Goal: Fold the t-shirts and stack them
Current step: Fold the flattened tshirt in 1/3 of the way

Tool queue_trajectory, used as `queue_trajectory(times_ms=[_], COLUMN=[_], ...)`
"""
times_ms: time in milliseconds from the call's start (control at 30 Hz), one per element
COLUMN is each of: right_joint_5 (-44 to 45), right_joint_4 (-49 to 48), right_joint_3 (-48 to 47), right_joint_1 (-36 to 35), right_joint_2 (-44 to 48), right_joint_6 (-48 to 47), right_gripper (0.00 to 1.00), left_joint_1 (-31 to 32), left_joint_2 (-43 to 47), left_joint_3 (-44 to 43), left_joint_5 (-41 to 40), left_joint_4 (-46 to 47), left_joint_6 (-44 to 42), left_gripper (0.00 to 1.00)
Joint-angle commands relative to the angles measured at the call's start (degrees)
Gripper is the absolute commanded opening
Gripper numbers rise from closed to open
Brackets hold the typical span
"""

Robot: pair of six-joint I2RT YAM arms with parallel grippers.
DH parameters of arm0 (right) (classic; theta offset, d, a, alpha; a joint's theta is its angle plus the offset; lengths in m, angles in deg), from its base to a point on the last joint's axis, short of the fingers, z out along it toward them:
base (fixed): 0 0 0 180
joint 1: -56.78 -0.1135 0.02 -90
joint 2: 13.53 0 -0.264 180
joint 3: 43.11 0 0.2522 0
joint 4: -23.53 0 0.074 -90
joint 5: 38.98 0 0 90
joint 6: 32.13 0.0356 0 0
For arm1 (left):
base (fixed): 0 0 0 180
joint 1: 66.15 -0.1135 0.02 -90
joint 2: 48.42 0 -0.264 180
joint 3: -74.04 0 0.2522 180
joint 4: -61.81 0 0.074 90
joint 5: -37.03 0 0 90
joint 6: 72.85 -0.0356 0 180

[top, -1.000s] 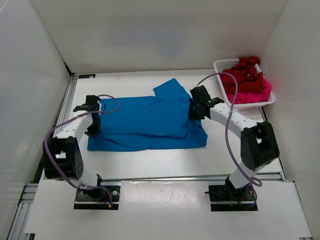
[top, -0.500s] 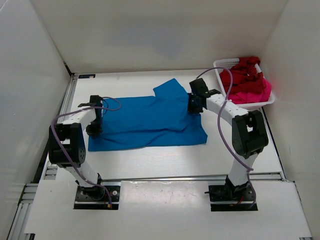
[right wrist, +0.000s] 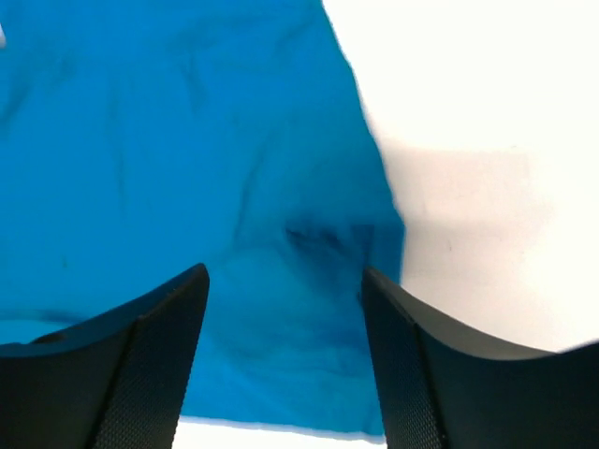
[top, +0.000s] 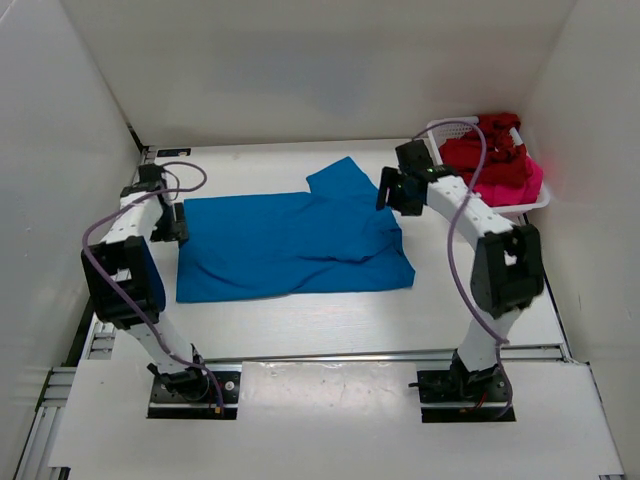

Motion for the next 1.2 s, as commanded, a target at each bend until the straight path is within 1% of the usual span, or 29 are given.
queue_trajectory(times_ms=[0,67,100,167,200,300,367,533,567,600,633,667,700,733,767,800,867,900,933,967,1033,1067,1100,1133,1167], right_joint_5=[-0.8,-3.9,-3.9,-4.4,-6.8,-10.0,-10.0,-12.4,-12.9,-14.1,-14.6,-14.6,-15.3,-15.8,-17.6,-17.6,-18.9,-18.9,-18.2,-17.4,-14.5,-13.6,-13.6,-12.7,-12.0], right_joint_4=[5.1,5.1,5.1,5.1,4.5,0.4,-2.6,-6.4,-7.1,-7.1,-7.7,-8.4,-9.0,-9.6,-10.2,-10.2,-10.2,-9.7,-9.1,-8.2,-4.3,-2.8,-1.4,1.4,2.9], right_joint_3=[8.8,14.5,19.4,23.4,26.4,29.9,32.6,36.4,37.2,37.7,37.7,37.7,38.5,38.5,39.2,39.2,40.2,40.2,41.4,43.0,45.3,46.5,49.3,50.6,51.9], right_joint_1=[0.3,0.8,0.8,1.3,1.3,2.5,3.8,5.9,6.6,7.2,7.2,7.2,7.2,7.8,8.4,8.4,9.5,9.5,10.2,10.2,11.7,11.7,12.2,12.2,12.2], right_joint_2=[10.6,14.8,15.8,17.3,17.9,17.3,15.7,13.2,13.2,12.7,12.2,12.1,12.1,12.1,12.1,12.1,13.1,14.0,16.8,18.5,24.6,26.8,31.4,33.8,36.2], right_joint_6=[-0.6,0.0,0.1,1.2,1.2,1.7,2.3,2.8,3.4,3.4,3.9,3.9,3.9,4.6,5.1,5.2,5.7,5.7,5.7,5.7,6.8,7.3,7.3,9.1,10.0], right_gripper=[0.73,0.74,0.76,0.76,0.76,0.77,0.77,0.77,0.77,0.77,0.75,0.73,0.62,0.54,0.34,0.22,0.06,0.0,0.0,0.0,0.0,0.0,0.0,0.0,0.0], left_joint_1=[-3.8,-4.3,-4.4,-4.4,-4.4,-4.4,-4.4,-4.4,-4.4,-4.4,-4.4,-4.4,-4.4,-4.4,-4.4,-4.4,-4.4,-5.1,-5.1,-6.4,-7.1,-7.1,-7.1,-7.1,-7.1], left_joint_2=[4.9,6.3,7.5,7.5,7.5,6.1,5.3,4.1,4.1,3.6,3.6,2.8,2.8,2.2,2.2,2.2,4.1,4.8,5.5,7.1,8.8,9.6,11.5,12.4,13.9], left_joint_3=[3.2,7.9,12.4,15.4,16.9,17.4,17.4,16.8,16.8,16.8,16.8,16.8,16.8,16.8,16.8,17.5,18.0,18.0,18.0,18.0,18.0,18.0,18.0,18.0,19.3], left_joint_5=[7.0,10.7,12.0,14.1,14.1,16.1,16.1,16.8,16.8,17.4,17.4,18.0,18.0,18.0,18.0,18.0,17.5,16.7,16.0,15.0,10.5,8.6,7.0,4.3,3.2], left_joint_4=[-7.8,-7.8,-7.8,-5.7,-5.2,-3.0,-1.1,1.3,1.8,2.5,2.5,2.5,2.5,2.5,2.5,1.9,1.4,0.4,-0.3,-1.0,-3.2,-4.0,-4.8,-5.6,-6.9], left_joint_6=[0.1,0.1,0.1,0.1,0.1,0.1,0.1,0.1,0.1,0.1,0.1,0.1,0.1,0.1,0.1,0.1,0.1,0.1,0.1,0.1,0.1,0.1,0.1,0.1,0.1], left_gripper=[0.88,0.88,0.88,0.89,0.89,0.9,0.9,0.89,0.87,0.84,0.79,0.73,0.66,0.5,0.39,0.28,0.1,0.1,0.1,0.1,0.1,0.1,0.1,0.1,0.1])
